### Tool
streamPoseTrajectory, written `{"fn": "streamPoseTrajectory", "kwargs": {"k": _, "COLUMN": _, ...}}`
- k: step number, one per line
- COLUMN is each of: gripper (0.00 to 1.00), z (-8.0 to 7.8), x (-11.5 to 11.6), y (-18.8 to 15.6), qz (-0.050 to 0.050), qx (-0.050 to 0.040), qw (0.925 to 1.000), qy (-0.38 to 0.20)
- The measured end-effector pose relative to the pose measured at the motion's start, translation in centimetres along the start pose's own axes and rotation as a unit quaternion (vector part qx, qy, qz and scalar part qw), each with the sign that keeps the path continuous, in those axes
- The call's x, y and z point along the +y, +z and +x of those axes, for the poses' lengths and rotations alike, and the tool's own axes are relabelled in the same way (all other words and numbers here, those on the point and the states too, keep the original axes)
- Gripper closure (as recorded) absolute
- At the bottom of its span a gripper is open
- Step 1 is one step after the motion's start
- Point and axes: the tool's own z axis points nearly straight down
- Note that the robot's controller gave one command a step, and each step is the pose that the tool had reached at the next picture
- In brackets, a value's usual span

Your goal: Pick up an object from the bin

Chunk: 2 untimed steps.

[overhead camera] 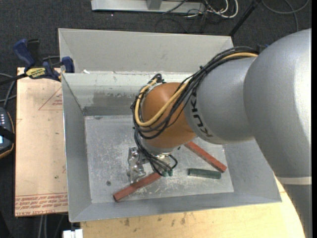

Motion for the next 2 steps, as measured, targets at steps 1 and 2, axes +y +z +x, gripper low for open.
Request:
{"fn": "streamPoseTrajectory", "kwargs": {"k": 1, "gripper": 0.00, "z": 0.00, "x": 0.00, "y": 0.00, "qz": 0.000, "qx": 0.0002, "qw": 1.0000, "qy": 0.000}}
{"fn": "streamPoseTrajectory", "kwargs": {"k": 2, "gripper": 1.00, "z": 0.00, "x": -0.01, "y": 0.01, "qz": 0.000, "qx": 0.0002, "qw": 1.0000, "qy": 0.000}}
